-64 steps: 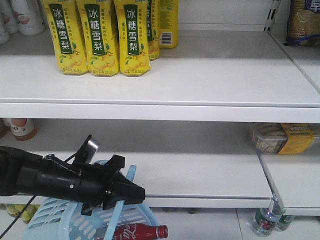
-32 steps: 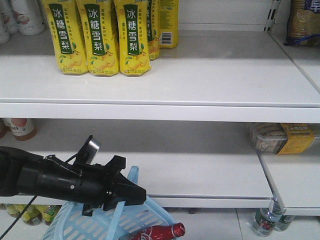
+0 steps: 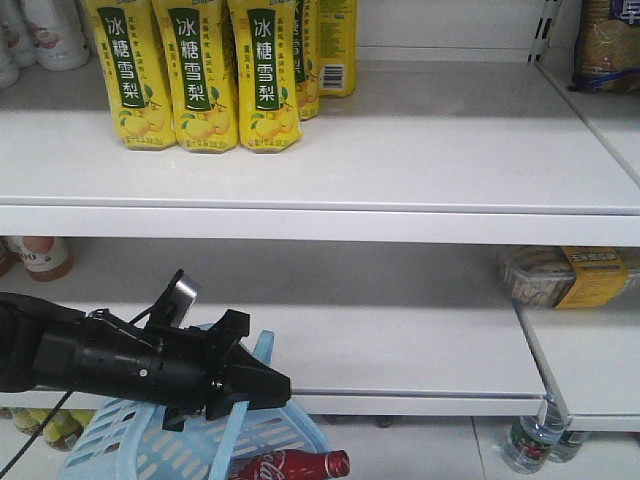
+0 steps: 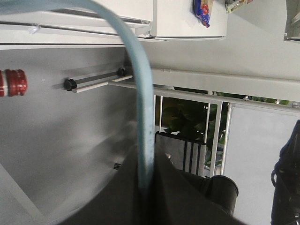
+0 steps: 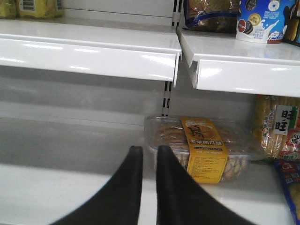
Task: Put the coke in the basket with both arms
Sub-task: 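Withdraw the right gripper away from the basket, then swing the left gripper with the basket back beside the base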
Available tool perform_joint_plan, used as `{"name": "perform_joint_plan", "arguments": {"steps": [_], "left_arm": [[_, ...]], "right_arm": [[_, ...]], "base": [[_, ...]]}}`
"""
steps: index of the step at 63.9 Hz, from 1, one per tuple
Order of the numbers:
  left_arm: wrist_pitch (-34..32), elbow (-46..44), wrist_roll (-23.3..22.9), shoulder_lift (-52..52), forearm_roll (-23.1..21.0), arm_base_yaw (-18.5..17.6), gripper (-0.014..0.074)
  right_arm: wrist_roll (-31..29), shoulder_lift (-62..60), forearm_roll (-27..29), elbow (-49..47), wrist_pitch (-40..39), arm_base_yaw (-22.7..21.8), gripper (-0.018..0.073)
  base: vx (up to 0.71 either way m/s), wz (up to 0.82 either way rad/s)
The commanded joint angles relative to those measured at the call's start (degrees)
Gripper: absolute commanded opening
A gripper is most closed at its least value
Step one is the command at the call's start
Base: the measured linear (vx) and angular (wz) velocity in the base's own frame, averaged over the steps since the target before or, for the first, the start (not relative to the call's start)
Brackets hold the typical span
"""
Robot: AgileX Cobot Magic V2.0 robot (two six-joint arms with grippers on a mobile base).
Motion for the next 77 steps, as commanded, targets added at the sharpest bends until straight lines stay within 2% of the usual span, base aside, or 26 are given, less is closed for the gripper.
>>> {"name": "perform_joint_plan", "arguments": {"steps": [1, 46, 60, 70, 77], "left_arm": [[5.0, -1.4, 0.1, -2.8, -4.6, -0.2, -0.0006], [5.0, -1.4, 0.1, -2.8, -4.6, -0.2, -0.0006], [3.2, -1.4, 0.1, -2.8, -4.0, -0.9, -0.0006], [3.0, -1.4, 0.1, -7.6, -2.7, -2.0, -0.0006], [0.0, -1.4, 0.1, -13.4, -2.7, -3.9, -0.0006]], "right_arm": [[-0.3, 0.7, -0.3, -1.6, -5.0, -0.3, -0.0012], [-0.4, 0.7, -0.3, -1.6, -4.8, -0.3, -0.001], [-0.4, 0.7, -0.3, -1.6, -4.8, -0.3, -0.001], [-0.4, 0.7, -0.3, -1.6, -4.8, -0.3, -0.001], [-0.4, 0.7, -0.3, -1.6, -4.8, -0.3, -0.001]], "base": [[0.0, 0.0], [0.0, 0.0], [0.0, 0.0], [0.0, 0.0], [0.0, 0.0]]}}
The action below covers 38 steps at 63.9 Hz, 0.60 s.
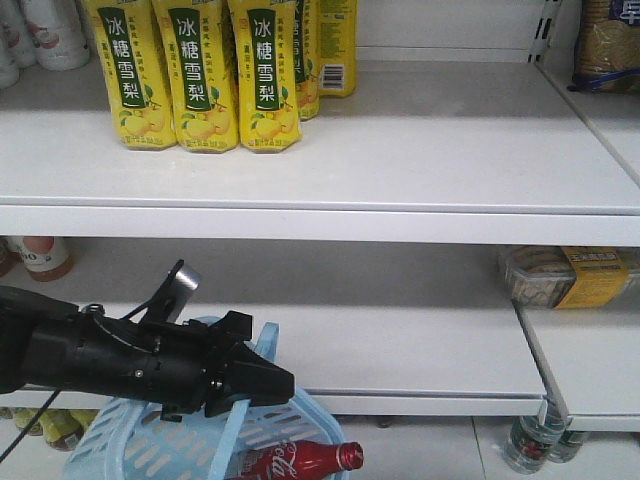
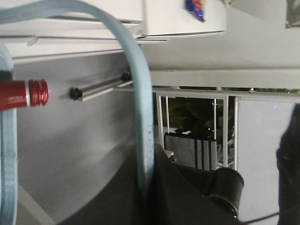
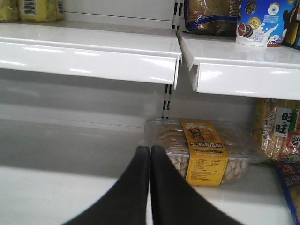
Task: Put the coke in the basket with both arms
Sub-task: 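Swing the left gripper with the basket back beside the base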
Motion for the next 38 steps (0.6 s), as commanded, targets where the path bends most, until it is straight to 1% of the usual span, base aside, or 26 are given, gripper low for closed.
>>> {"name": "perform_joint_plan", "arguments": {"steps": [1, 7, 14, 19, 24, 29, 32, 38], "left_arm": [[2.1, -1.4, 0.3, -7.7, -4.5, -2.0, -0.0006], [-1.0, -0.8, 0.3, -13.3, -4.9, -3.7, -0.0006], [-5.4, 2.3, 0.2, -20.3, -5.0, -5.8, -0.0006], [-8.4, 5.5, 0.2, -24.7, -5.0, -6.5, -0.0006], [-12.2, 8.5, 0.2, -30.2, -4.1, -6.5, -0.0006], [-15.8, 10.7, 0.1, -34.9, -1.4, -6.5, -0.0006], [-18.3, 11.6, -0.1, -38.4, 1.8, -6.5, -0.0006], [-22.6, 12.7, -0.2, -43.4, 6.5, -6.5, -0.0006]], "right_arm": [[-0.4, 0.7, -0.3, -1.6, -4.5, -0.3, -0.001], [-0.4, 0.7, -0.3, -1.6, -4.5, -0.3, -0.001], [-0.4, 0.7, -0.3, -1.6, -4.5, -0.3, -0.001], [-0.4, 0.7, -0.3, -1.6, -4.5, -0.3, -0.001], [-0.4, 0.7, -0.3, -1.6, -4.5, -0.3, -0.001], [-0.4, 0.7, -0.3, -1.6, -4.5, -0.3, -0.001], [-0.4, 0.7, -0.3, -1.6, -4.5, -0.3, -0.001], [-0.4, 0.7, -0.3, -1.6, -4.5, -0.3, -0.001]], "base": [[0.0, 0.0], [0.0, 0.0], [0.0, 0.0], [0.0, 0.0], [0.0, 0.0], [0.0, 0.0], [0.0, 0.0], [0.0, 0.0]]}}
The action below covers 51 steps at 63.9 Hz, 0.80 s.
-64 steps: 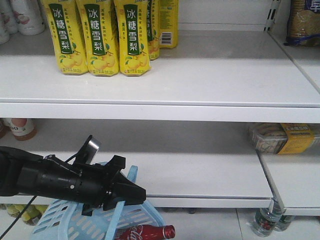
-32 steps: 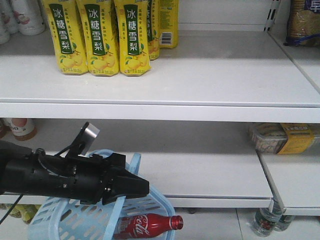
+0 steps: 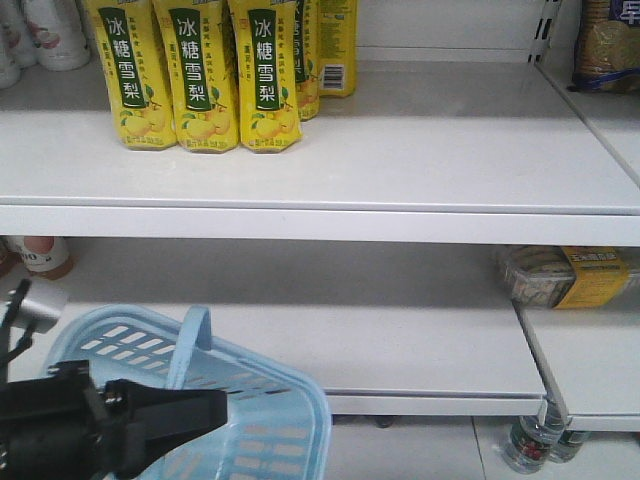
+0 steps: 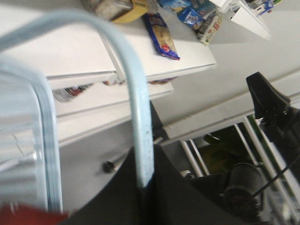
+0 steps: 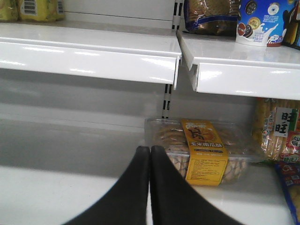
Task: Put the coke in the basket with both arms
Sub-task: 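Swing the left gripper with the basket back beside the base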
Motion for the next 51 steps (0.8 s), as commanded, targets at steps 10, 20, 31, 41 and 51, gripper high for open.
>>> {"name": "perform_joint_plan", "arguments": {"steps": [10, 20, 31, 41, 51], "left_arm": [[-12.2, -0.3, -2.7, -13.3, 10.6, -0.4, -0.0006], [-18.4, -0.3, -12.2, -17.1, 24.2, -0.4, -0.0006], [-21.4, -0.3, -22.7, -18.7, 39.3, 1.9, -0.0006], [-24.2, -0.3, -27.9, -19.0, 52.6, 3.2, -0.0006], [-31.5, 2.6, -29.3, -19.5, 59.1, 4.2, -0.0006]], "right_arm": [[-0.4, 0.7, -0.3, -1.6, -4.5, -0.3, -0.001], [-0.4, 0.7, -0.3, -1.6, -4.5, -0.3, -0.001], [-0.4, 0.7, -0.3, -1.6, -4.5, -0.3, -0.001], [-0.4, 0.7, -0.3, -1.6, -4.5, -0.3, -0.001], [-0.4, 0.7, -0.3, -1.6, -4.5, -0.3, -0.001]], "base": [[0.0, 0.0], [0.0, 0.0], [0.0, 0.0], [0.0, 0.0], [0.0, 0.0]]}}
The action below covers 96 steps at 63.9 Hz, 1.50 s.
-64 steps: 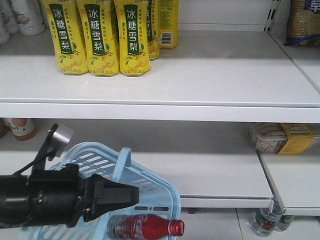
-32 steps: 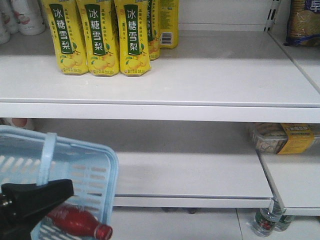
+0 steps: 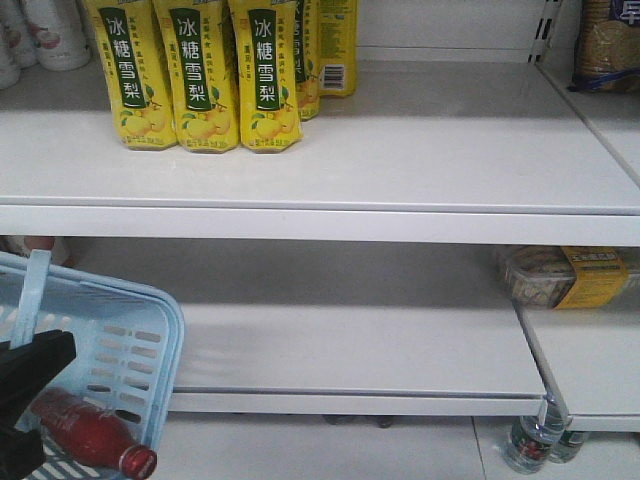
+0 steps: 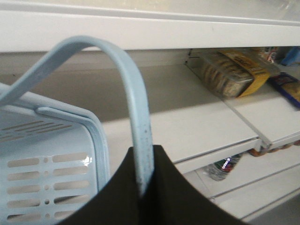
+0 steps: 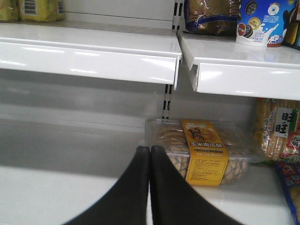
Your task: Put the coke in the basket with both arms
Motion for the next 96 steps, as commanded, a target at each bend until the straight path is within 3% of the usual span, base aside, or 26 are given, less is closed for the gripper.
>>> {"name": "perform_joint_plan", "arguments": {"steps": [1, 9, 19, 26, 44, 56, 70, 96], "left_arm": [[-14.0, 0.2, -0.5, -1.1, 4.2, 1.4, -0.0006], [-19.9, 5.5, -6.2, -4.3, 4.6, 5.4, -0.0006], [-21.3, 10.9, -11.9, -9.9, 11.6, 11.1, -0.0006], [-21.3, 14.0, -13.1, -13.8, 15.9, 14.5, -0.0006], [-21.3, 20.8, -13.1, -22.3, 21.2, 21.1, -0.0006], [-20.8, 25.7, -13.1, -27.8, 22.0, 22.5, -0.0006], [-15.5, 25.6, -13.0, -32.6, 25.5, 22.6, -0.0006], [-14.3, 25.6, -13.0, -35.2, 29.1, 22.6, -0.0006]], "right_arm": [[-0.4, 0.7, -0.3, -1.6, -4.5, -0.3, -0.001], [-0.4, 0.7, -0.3, -1.6, -4.5, -0.3, -0.001], [-0.4, 0.7, -0.3, -1.6, -4.5, -0.3, -0.001], [-0.4, 0.7, -0.3, -1.6, -4.5, -0.3, -0.001], [-0.4, 0.7, -0.3, -1.6, -4.5, -0.3, -0.001], [-0.4, 0.7, -0.3, -1.6, -4.5, -0.3, -0.001], [-0.4, 0.7, -0.3, -1.6, -4.5, -0.3, -0.001], [-0.4, 0.7, -0.3, -1.6, -4.5, -0.3, -0.001]], "base": [[0.0, 0.0], [0.0, 0.0], [0.0, 0.0], [0.0, 0.0], [0.0, 0.0], [0.0, 0.0], [0.0, 0.0], [0.0, 0.0]]}}
